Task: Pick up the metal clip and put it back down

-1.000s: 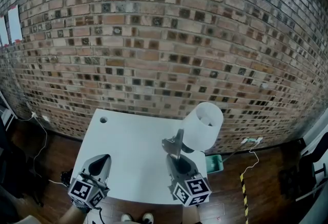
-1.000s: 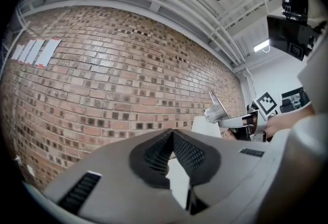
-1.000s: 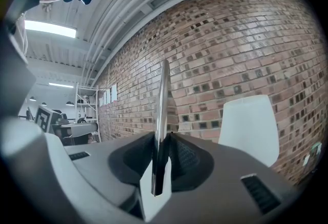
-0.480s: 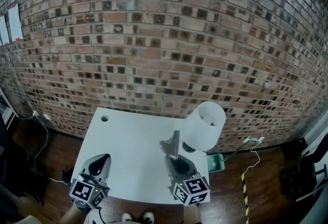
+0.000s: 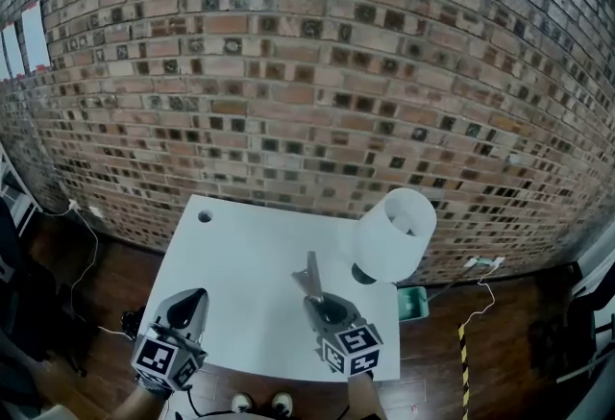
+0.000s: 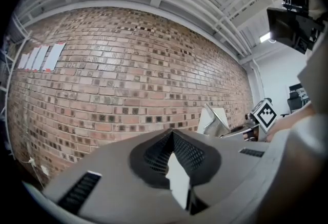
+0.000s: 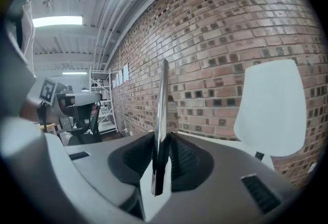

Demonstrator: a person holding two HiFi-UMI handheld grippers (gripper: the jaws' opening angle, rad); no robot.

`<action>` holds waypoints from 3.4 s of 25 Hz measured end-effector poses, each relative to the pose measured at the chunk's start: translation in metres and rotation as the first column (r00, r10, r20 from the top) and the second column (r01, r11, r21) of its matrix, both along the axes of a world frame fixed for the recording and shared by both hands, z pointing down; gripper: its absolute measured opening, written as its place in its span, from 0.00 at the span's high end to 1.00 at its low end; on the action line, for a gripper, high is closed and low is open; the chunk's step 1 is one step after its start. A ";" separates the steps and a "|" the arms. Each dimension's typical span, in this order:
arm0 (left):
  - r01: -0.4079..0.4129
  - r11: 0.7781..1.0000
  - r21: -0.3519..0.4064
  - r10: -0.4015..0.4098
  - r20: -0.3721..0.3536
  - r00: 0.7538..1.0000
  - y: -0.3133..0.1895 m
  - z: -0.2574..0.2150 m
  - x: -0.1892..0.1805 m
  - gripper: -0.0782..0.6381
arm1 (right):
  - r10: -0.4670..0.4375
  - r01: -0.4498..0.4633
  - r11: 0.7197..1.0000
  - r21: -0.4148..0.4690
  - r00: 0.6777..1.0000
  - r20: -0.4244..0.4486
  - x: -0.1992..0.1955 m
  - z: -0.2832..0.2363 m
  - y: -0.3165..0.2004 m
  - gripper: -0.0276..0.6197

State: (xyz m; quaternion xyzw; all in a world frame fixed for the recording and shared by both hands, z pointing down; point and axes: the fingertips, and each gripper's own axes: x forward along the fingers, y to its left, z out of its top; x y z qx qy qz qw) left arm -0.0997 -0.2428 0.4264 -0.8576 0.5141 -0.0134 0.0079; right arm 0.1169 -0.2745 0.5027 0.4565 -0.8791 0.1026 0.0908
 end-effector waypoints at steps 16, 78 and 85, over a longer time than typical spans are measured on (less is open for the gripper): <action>0.053 0.993 -0.105 -0.049 0.034 0.998 0.011 0.017 -0.020 0.87 | -0.232 0.176 0.959 -0.221 0.937 -0.261 -0.042 0.137 -0.005 0.82; -0.024 0.989 -0.148 0.024 -0.003 1.000 -0.002 0.035 -0.008 0.87 | 0.006 -0.035 0.989 -0.145 0.981 -0.196 -0.012 0.135 0.001 0.81; -0.033 0.994 -0.104 0.032 -0.012 0.999 -0.021 0.023 0.000 0.87 | 0.143 -0.139 0.990 0.036 0.979 -0.147 0.003 0.058 -0.003 0.99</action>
